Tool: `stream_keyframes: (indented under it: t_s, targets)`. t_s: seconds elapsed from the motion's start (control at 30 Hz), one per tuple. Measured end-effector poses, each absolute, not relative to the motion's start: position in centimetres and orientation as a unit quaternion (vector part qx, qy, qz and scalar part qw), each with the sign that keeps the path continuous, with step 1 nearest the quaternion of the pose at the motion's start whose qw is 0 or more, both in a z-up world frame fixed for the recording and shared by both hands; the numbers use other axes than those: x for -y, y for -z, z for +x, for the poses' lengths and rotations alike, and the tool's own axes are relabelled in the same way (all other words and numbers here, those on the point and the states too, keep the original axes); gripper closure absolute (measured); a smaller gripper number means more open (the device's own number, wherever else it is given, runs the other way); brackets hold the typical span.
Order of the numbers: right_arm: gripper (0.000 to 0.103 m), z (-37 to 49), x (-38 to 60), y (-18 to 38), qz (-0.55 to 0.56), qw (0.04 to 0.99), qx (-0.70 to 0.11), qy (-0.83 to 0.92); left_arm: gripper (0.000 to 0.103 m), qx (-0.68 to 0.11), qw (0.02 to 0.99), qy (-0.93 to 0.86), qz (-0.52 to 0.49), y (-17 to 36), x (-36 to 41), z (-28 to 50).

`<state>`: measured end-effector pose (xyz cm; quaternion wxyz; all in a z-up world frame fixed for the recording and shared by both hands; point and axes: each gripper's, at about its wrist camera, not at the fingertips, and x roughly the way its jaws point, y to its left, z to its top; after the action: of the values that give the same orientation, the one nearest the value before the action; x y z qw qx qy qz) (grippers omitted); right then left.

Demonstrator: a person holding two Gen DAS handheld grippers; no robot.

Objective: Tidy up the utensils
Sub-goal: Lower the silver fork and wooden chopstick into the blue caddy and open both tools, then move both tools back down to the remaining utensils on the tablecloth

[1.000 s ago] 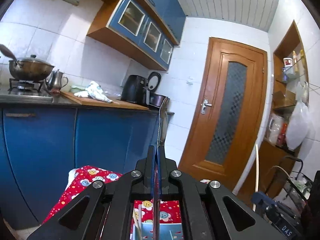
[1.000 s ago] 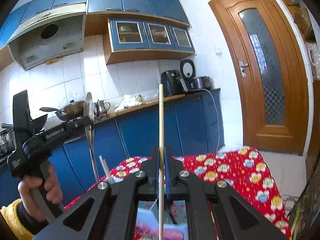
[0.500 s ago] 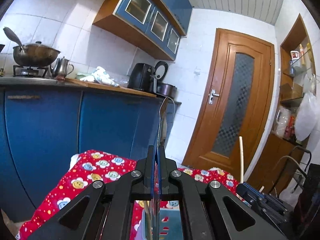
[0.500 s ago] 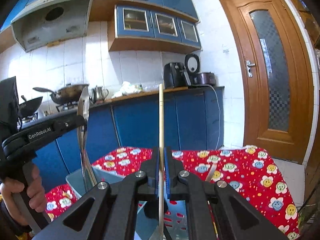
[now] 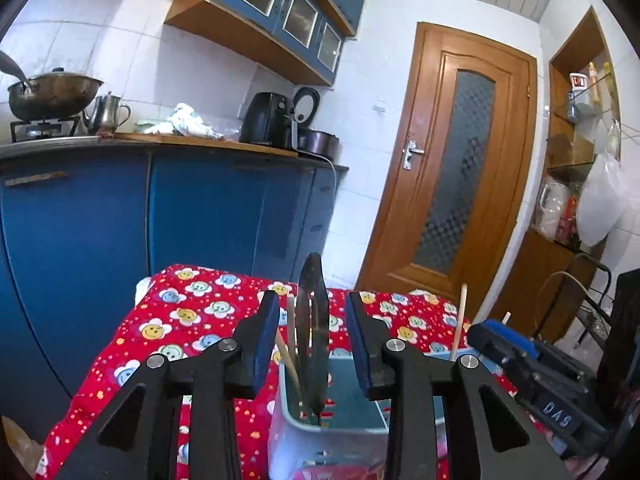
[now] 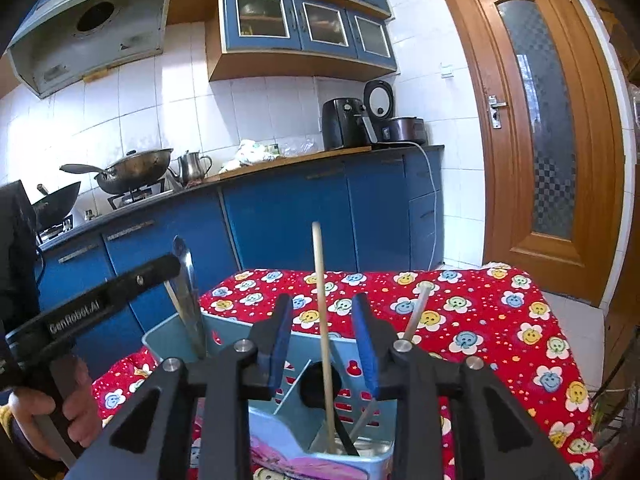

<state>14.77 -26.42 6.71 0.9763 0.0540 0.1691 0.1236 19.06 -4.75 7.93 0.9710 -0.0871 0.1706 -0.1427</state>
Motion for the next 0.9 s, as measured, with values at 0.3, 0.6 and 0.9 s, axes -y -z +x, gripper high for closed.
stream_keyframes:
  t_s: [0.3,0.6,0.9]
  targets:
    - [0.07,10.8,25.4,-8.3,0.054,0.979,-0.171,-0.098,0.064,-0.198,0.961,0.176,-0.075,-8.9,3.7,17.5]
    - [0.07,7.6,24.9,-9.5,0.067,0.973,-0.196,-0.099,0.063,-0.22,0.958,0.171,-0.061,-10.1,2.6,14.0]
    - [0.07,3.8,24.6,-9.8,0.062,0.968,-0.222,-0.094,0.062,-0.258,0.951,0.163,-0.047,-10.5,2.2,10.2]
